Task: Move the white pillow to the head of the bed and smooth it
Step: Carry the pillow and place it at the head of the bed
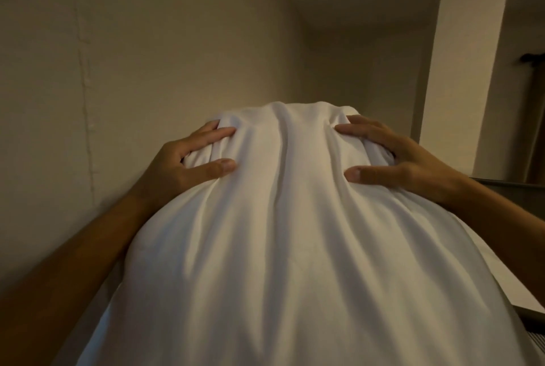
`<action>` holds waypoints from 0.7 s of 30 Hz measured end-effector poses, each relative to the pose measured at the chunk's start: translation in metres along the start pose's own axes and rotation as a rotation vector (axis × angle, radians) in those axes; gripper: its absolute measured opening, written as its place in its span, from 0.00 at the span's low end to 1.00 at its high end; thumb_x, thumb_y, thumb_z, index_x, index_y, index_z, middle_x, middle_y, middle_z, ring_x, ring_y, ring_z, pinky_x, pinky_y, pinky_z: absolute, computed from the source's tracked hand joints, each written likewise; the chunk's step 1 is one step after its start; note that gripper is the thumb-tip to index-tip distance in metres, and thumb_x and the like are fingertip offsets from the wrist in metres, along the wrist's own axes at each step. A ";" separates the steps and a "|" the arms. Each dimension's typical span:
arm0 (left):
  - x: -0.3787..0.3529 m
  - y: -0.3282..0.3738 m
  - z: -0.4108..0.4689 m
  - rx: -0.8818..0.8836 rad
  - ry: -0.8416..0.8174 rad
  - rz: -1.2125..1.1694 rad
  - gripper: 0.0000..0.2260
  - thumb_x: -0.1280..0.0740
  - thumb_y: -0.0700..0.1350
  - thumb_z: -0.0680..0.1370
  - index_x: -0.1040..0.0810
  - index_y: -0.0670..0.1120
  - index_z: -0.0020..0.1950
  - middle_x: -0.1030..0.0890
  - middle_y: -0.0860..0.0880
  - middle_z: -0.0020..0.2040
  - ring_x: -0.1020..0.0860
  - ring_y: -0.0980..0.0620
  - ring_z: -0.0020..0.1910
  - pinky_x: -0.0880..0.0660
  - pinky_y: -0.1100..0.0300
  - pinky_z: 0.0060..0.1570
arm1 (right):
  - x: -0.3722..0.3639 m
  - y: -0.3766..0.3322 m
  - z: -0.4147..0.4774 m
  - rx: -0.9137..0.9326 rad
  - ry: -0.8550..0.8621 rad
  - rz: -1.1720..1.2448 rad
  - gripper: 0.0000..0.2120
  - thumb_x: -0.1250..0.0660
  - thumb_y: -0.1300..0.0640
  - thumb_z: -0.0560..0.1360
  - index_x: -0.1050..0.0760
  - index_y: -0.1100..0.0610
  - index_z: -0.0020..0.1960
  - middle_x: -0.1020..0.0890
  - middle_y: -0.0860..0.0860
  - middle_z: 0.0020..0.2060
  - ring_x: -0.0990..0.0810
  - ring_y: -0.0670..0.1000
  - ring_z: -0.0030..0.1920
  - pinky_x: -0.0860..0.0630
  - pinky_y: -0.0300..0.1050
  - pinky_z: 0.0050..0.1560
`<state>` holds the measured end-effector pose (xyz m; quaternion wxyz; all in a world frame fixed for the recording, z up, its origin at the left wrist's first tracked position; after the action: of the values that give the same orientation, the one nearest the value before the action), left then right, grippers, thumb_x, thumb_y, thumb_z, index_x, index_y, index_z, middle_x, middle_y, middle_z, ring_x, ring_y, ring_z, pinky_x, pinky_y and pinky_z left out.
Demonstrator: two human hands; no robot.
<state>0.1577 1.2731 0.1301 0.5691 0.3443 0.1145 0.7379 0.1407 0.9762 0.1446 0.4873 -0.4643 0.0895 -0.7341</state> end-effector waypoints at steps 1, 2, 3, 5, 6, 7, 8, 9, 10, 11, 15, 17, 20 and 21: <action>0.000 0.003 0.005 -0.009 -0.003 0.005 0.25 0.28 0.54 0.65 0.23 0.60 0.62 0.33 0.56 0.73 0.37 0.74 0.67 0.38 0.80 0.58 | 0.004 -0.001 0.002 0.005 0.010 0.002 0.32 0.27 0.44 0.63 0.30 0.35 0.65 0.33 0.32 0.66 0.27 0.41 0.60 0.27 0.34 0.51; -0.001 0.006 0.010 -0.015 -0.009 0.006 0.25 0.28 0.54 0.65 0.23 0.59 0.62 0.33 0.55 0.73 0.37 0.74 0.67 0.38 0.80 0.58 | 0.008 -0.001 0.003 0.006 0.021 0.008 0.31 0.26 0.44 0.63 0.30 0.35 0.65 0.33 0.31 0.64 0.26 0.41 0.60 0.26 0.34 0.51; -0.001 0.009 0.014 -0.018 -0.018 0.005 0.25 0.28 0.54 0.65 0.23 0.59 0.63 0.33 0.55 0.73 0.37 0.74 0.67 0.38 0.80 0.58 | 0.011 -0.001 0.003 0.003 0.031 0.018 0.31 0.25 0.44 0.64 0.30 0.34 0.64 0.32 0.29 0.62 0.26 0.42 0.59 0.25 0.35 0.51; -0.003 0.012 0.022 -0.025 -0.037 0.002 0.25 0.28 0.55 0.65 0.23 0.60 0.63 0.33 0.55 0.73 0.36 0.73 0.67 0.37 0.80 0.57 | 0.017 0.001 0.004 -0.008 0.041 0.032 0.29 0.25 0.44 0.65 0.30 0.33 0.64 0.31 0.29 0.62 0.25 0.44 0.58 0.23 0.42 0.55; -0.003 0.012 0.025 -0.028 -0.046 0.002 0.25 0.28 0.55 0.65 0.23 0.61 0.63 0.33 0.56 0.73 0.36 0.73 0.67 0.37 0.80 0.56 | 0.019 0.003 0.006 -0.012 0.040 0.031 0.29 0.26 0.44 0.65 0.29 0.33 0.63 0.31 0.31 0.63 0.25 0.45 0.59 0.23 0.47 0.57; -0.003 0.011 0.029 -0.029 -0.054 -0.001 0.25 0.28 0.56 0.66 0.23 0.61 0.63 0.32 0.57 0.73 0.36 0.73 0.67 0.37 0.81 0.56 | 0.021 0.004 0.007 -0.018 0.036 0.026 0.28 0.25 0.44 0.65 0.29 0.32 0.63 0.31 0.34 0.65 0.25 0.46 0.60 0.24 0.51 0.59; -0.003 0.010 0.033 -0.030 -0.063 -0.005 0.26 0.27 0.56 0.66 0.23 0.60 0.64 0.32 0.57 0.73 0.36 0.73 0.67 0.37 0.81 0.55 | 0.022 0.004 0.009 -0.023 0.034 0.019 0.28 0.25 0.43 0.64 0.29 0.31 0.62 0.31 0.36 0.66 0.25 0.47 0.60 0.25 0.54 0.61; -0.004 0.007 0.037 -0.032 -0.072 -0.009 0.26 0.27 0.56 0.66 0.23 0.60 0.64 0.32 0.57 0.73 0.36 0.73 0.67 0.37 0.81 0.55 | 0.024 0.004 0.011 -0.028 0.035 0.010 0.29 0.24 0.42 0.63 0.29 0.30 0.61 0.32 0.37 0.67 0.25 0.48 0.61 0.25 0.56 0.61; -0.004 0.004 0.042 -0.034 -0.079 -0.013 0.26 0.26 0.57 0.66 0.23 0.60 0.64 0.32 0.57 0.73 0.36 0.73 0.67 0.37 0.81 0.55 | 0.026 0.004 0.013 -0.032 0.039 0.001 0.29 0.25 0.41 0.62 0.29 0.30 0.61 0.31 0.38 0.67 0.25 0.48 0.61 0.26 0.57 0.61; -0.005 0.001 0.047 -0.034 -0.084 -0.019 0.26 0.26 0.57 0.66 0.23 0.60 0.64 0.32 0.58 0.73 0.36 0.74 0.66 0.37 0.82 0.55 | 0.028 0.004 0.017 -0.037 0.044 -0.007 0.29 0.25 0.40 0.61 0.29 0.30 0.61 0.31 0.38 0.67 0.25 0.48 0.60 0.26 0.57 0.61; -0.009 -0.018 0.067 -0.029 -0.108 -0.044 0.26 0.25 0.56 0.66 0.22 0.60 0.64 0.31 0.58 0.72 0.35 0.77 0.63 0.37 0.83 0.52 | 0.031 0.009 0.036 -0.051 0.073 -0.018 0.30 0.25 0.40 0.60 0.27 0.33 0.62 0.30 0.41 0.67 0.25 0.51 0.60 0.26 0.59 0.62; -0.007 -0.031 0.080 -0.027 -0.119 -0.055 0.24 0.25 0.56 0.66 0.22 0.61 0.63 0.30 0.59 0.71 0.35 0.78 0.62 0.36 0.82 0.52 | 0.030 0.013 0.049 -0.059 0.079 -0.023 0.30 0.26 0.40 0.60 0.27 0.35 0.62 0.30 0.42 0.67 0.25 0.52 0.61 0.26 0.59 0.62; -0.003 -0.055 0.104 -0.020 -0.135 -0.065 0.23 0.27 0.55 0.67 0.21 0.62 0.61 0.29 0.60 0.69 0.35 0.76 0.64 0.37 0.78 0.56 | 0.024 0.025 0.073 -0.081 0.081 -0.041 0.30 0.27 0.40 0.61 0.27 0.35 0.62 0.29 0.43 0.67 0.24 0.52 0.60 0.26 0.59 0.61; -0.002 -0.064 0.113 -0.018 -0.142 -0.070 0.22 0.27 0.55 0.67 0.21 0.61 0.61 0.28 0.60 0.68 0.34 0.74 0.65 0.37 0.77 0.56 | 0.021 0.030 0.082 -0.091 0.083 -0.038 0.29 0.27 0.40 0.61 0.26 0.35 0.62 0.28 0.43 0.66 0.24 0.52 0.59 0.26 0.59 0.61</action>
<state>0.2789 1.2671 0.1766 0.6043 0.3864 0.0792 0.6923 0.2204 0.9703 0.1850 0.4475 -0.4569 0.1338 -0.7570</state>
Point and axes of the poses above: each hand's wrist, its own z-axis towards the middle knuckle, its own x-axis out of the back of the hand, y = z × x, the point moved 7 cm from there along z, towards the middle knuckle
